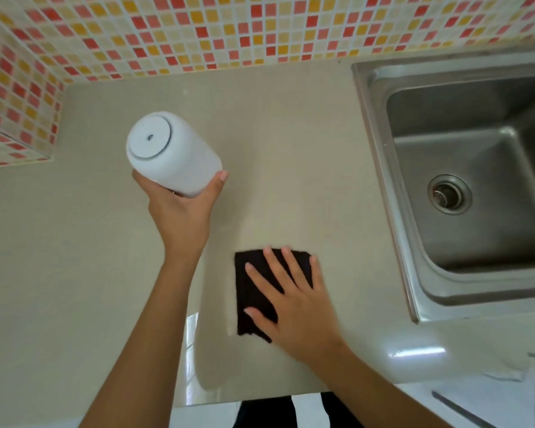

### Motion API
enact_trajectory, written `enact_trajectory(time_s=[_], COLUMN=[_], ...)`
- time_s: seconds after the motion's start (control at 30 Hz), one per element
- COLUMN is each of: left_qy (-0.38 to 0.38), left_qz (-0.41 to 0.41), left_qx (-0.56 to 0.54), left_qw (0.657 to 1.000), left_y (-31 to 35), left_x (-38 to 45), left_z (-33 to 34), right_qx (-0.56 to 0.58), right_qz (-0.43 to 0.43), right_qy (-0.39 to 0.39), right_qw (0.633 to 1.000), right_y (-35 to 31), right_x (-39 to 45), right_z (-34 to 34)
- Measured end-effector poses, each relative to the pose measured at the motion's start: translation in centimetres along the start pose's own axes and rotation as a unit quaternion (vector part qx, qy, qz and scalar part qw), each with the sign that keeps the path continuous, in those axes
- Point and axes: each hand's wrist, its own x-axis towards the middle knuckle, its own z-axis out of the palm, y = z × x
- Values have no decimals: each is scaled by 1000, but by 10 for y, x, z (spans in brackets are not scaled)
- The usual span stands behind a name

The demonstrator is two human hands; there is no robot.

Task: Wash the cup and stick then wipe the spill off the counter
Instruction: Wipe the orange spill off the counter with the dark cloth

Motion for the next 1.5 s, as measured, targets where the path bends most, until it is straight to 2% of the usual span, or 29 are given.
enact_trajectory(time_s=[0.1,0.2,0.27,0.37,0.5,0.7,0.83,1.03,1.2,1.33,1.4,1.5], left_qy=[-11,-23,-33,-47,-68,-100,-121,-144,-156,-175,-163,-65], left_qz=[-7,-21,-32,-43,-52,-68,-68,-68,-79,-53,-54,-77], left_qx=[6,8,8,8,14,32,43,42,47,46,38,27], left_qw=[1000,999,999,998,996,992,989,986,983,982,984,995], left_y=[1,0,-1,-3,-4,-8,-10,-12,-15,-15,-15,-11], left_x=[-1,-8,-13,-20,-27,-31,-34,-40,-43,-43,-54,-98], left_z=[6,10,12,15,23,38,46,53,49,43,38,26], right_qx=[-9,-27,-37,-46,-41,85,108,131,153,159,174,202], right_qz=[19,112,159,180,189,202,205,227,249,254,250,246], right_qy=[30,61,59,53,103,187,238,256,243,233,235,227], right_qw=[999,991,985,981,976,957,943,930,925,925,923,920], right_y=[30,80,115,146,145,141,148,155,152,151,152,151], right_x=[34,92,119,137,134,119,103,78,69,70,69,69], right_z=[-5,-17,-31,-44,-41,-50,-71,-79,-80,-85,-86,-86])
